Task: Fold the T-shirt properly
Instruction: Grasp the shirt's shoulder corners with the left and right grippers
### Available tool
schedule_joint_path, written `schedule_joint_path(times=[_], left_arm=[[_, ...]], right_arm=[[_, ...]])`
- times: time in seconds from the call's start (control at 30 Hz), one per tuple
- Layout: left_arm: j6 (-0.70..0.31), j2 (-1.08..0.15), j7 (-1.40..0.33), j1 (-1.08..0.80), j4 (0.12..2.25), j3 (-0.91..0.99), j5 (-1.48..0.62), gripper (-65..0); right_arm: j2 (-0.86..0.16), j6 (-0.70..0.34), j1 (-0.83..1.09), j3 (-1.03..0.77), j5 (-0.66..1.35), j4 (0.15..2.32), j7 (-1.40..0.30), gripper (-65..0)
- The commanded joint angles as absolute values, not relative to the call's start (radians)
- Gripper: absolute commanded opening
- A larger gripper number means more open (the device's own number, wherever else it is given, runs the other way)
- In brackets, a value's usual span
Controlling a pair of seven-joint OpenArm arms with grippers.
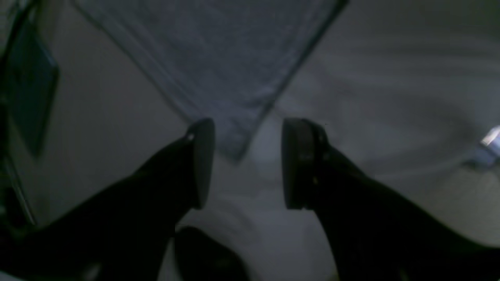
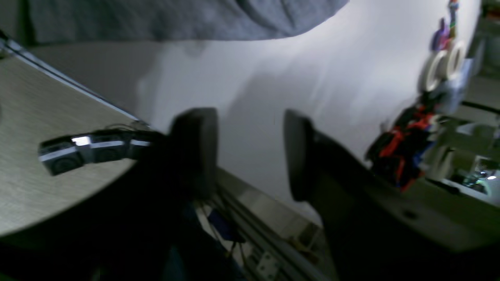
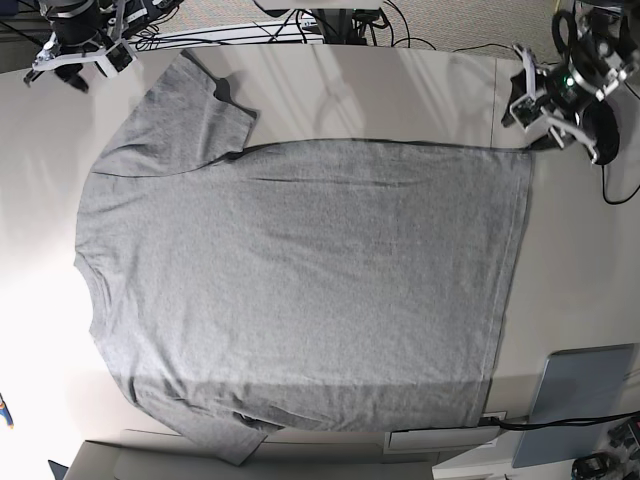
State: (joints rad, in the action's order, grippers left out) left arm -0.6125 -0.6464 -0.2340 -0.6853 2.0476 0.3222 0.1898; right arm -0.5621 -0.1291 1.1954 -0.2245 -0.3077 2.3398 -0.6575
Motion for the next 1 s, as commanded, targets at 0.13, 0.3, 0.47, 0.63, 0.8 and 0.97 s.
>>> schedule_joint_path(times=[0.13, 0.3, 0.47, 0.63, 0.8, 0.97], left_arm=[[-0.49, -0.74, -0.22, -0.583, 1.923, 0.103, 0.292, -36.0], [-0.389, -0.765, -0.22, -0.455, 1.777, -0.043, 0.341, -36.0], [-0.397, -0.765, -0.217, -0.342, 1.655, -0.077, 0.34, -36.0], [-0.459, -0.761, -0.182, -0.269, 1.549, -0.078, 0.341, -36.3], [-0.526, -0.76, -0.156, -0.235, 1.494, -0.077, 0.347, -37.0], [-0.641, -0.759, -0.155, -0.236, 1.494, -0.078, 0.355, -58.4]], right_arm=[[-0.568, -0.123, 1.156, -0.233, -0.324, 2.355, -0.649, -34.4], [-0.568, -0.123, 1.113, -0.233, -0.324, 2.355, -0.651, -34.4], [-0.568, -0.124, 1.094, -0.233, -0.336, 2.354, -0.646, -34.4], [-0.569, -0.168, 1.094, -0.233, -0.41, 2.354, -0.6, -34.5], [-0.58, -0.27, 1.094, -0.233, -0.428, 2.354, -0.549, -34.5], [-0.58, -0.332, 1.085, -0.233, -0.429, 2.347, -0.548, -34.5]])
